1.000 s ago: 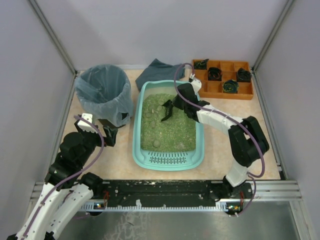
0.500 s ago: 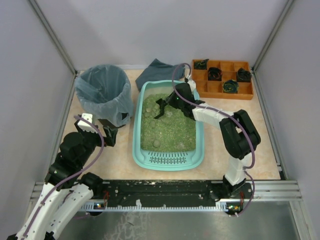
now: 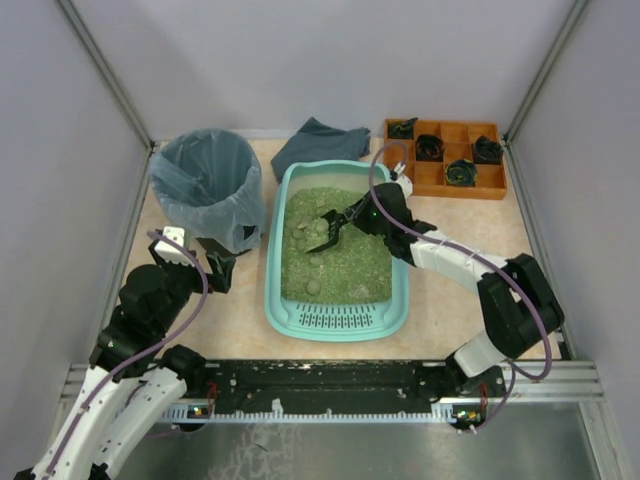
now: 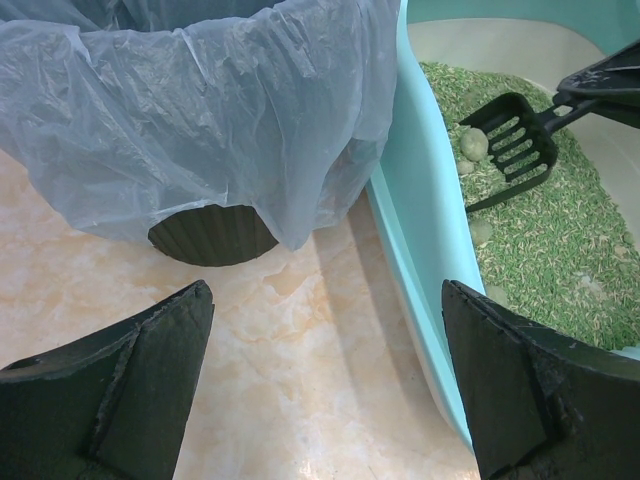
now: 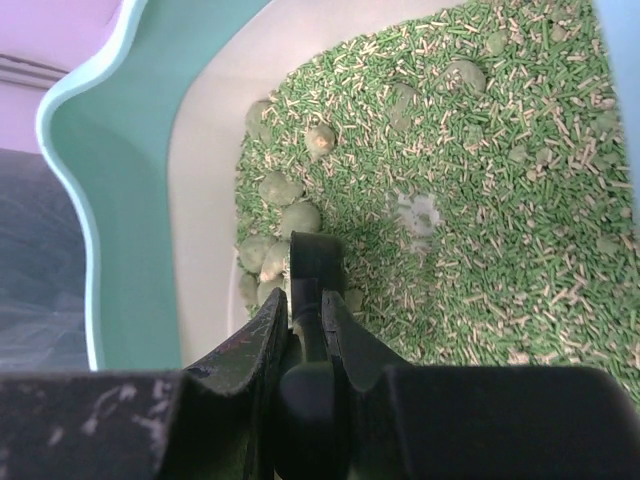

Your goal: Clean the litter box

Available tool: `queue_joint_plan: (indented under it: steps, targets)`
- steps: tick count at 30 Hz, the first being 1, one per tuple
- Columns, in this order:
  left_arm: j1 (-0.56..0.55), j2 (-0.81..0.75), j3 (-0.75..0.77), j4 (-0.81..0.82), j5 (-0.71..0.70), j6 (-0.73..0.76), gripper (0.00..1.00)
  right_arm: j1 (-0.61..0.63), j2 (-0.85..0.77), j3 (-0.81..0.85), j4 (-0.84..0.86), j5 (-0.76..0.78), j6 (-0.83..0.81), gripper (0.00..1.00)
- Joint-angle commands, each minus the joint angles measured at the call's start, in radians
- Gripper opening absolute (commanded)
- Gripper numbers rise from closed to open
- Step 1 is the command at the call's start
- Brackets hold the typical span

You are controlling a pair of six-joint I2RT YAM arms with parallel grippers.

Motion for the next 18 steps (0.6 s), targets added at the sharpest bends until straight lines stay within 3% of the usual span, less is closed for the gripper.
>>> queue_joint_plan:
  steps: [1, 18]
  targets:
    - [0.008, -0.013, -0.001, 0.022, 0.008, 0.004, 1.00, -0.022, -0.130, -0.039, 0.104, 0.000, 0.048, 0.00]
    - [0.007, -0.020, -0.002, 0.021, 0.005, 0.003, 1.00, -0.128, -0.418, -0.321, 0.307, -0.149, 0.229, 0.00]
